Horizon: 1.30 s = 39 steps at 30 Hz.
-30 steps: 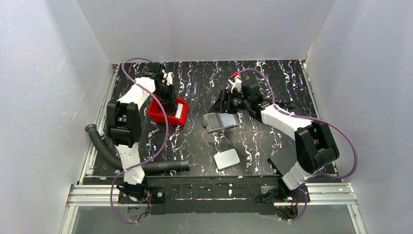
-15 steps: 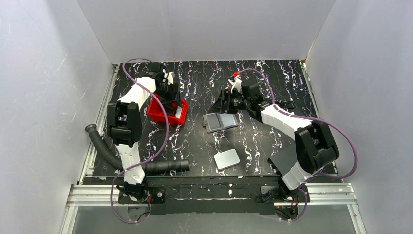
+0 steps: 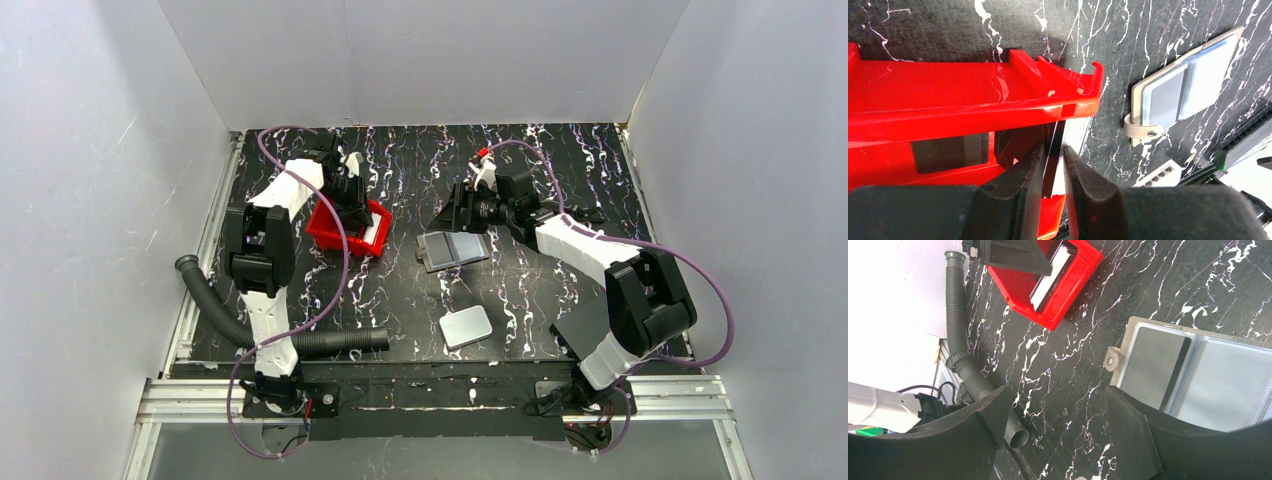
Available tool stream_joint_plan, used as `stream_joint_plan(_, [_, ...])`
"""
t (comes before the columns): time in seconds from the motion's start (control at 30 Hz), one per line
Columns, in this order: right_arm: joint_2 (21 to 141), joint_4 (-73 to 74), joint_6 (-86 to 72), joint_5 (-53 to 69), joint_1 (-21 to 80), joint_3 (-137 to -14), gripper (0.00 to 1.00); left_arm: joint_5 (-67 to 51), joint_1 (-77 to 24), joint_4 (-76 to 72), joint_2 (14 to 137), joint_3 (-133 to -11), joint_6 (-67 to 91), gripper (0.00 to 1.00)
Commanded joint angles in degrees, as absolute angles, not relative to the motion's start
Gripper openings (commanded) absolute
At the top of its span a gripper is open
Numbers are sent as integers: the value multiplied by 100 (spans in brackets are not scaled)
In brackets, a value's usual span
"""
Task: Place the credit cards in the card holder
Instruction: Pick up the credit card from the storage box.
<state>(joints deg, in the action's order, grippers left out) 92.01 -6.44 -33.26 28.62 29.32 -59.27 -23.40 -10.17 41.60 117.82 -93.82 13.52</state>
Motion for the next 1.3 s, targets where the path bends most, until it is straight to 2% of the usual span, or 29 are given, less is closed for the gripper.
stream_joint_plan(0.0, [9172,-914,-3369,2856,2962,-6073,77,-2441,-1055,4214,11527,-9532,1318,18])
stream_joint_plan(0.27, [9185,-916,-3382,2856,2971,-6082,77,-2406,-1053,4143,11409,-9452,1327,11])
stream_joint_plan(0.53, [9216,-914,-3377,2856,2979,-6104,77,-2073,-1063,4280,11352,-9508,1213,0])
stream_joint_plan(0.83, [9250,-910,-3383,2865,3005,-6150,77,-1672,-1087,4370,11127,-9560,1112,0])
stream_joint_plan(1.27, [9298,-829,-3341,2839,3041,-6242,76,-373,-1160,4615,10771,-9719,929,0])
